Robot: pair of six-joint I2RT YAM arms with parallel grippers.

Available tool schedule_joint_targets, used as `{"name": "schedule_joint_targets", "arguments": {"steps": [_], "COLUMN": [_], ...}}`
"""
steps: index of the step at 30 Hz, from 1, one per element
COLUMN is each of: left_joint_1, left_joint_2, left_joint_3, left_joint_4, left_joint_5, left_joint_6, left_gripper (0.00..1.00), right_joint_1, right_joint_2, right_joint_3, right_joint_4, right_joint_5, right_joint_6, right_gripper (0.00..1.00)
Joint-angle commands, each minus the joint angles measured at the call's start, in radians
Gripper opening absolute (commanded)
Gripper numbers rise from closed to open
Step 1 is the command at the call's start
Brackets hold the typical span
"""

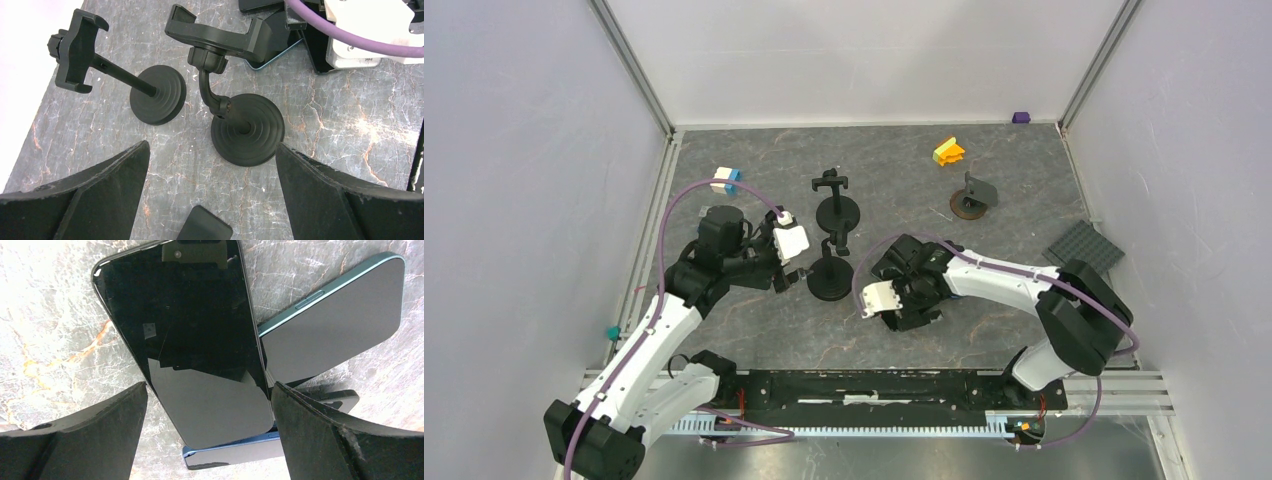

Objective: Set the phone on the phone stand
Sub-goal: Pick up the phone at the center of the board.

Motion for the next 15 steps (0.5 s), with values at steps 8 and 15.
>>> {"name": "schedule_joint_targets", "arguments": {"steps": [8,15], "left_joint_1": [0.003,0.002], "left_joint_2": [-0.012,-0.026], "left_joint_3": [-0.006,-0.005], "left_joint_4": [0.029,0.028], "left_joint_5": [-0.015,-0.013], "left_joint_6": [-0.008,-0.015], "left_gripper": [1.0,1.0], "right_joint_1": [0.013,0.012], "right_joint_2": [0.059,0.035], "right_joint_3": [0.022,-0.02], "right_joint_4": [0.032,0.047], "right_joint_5": [0.015,0.016], "right_joint_6": [-0.043,-0.023], "right_gripper": [0.96,0.71]}}
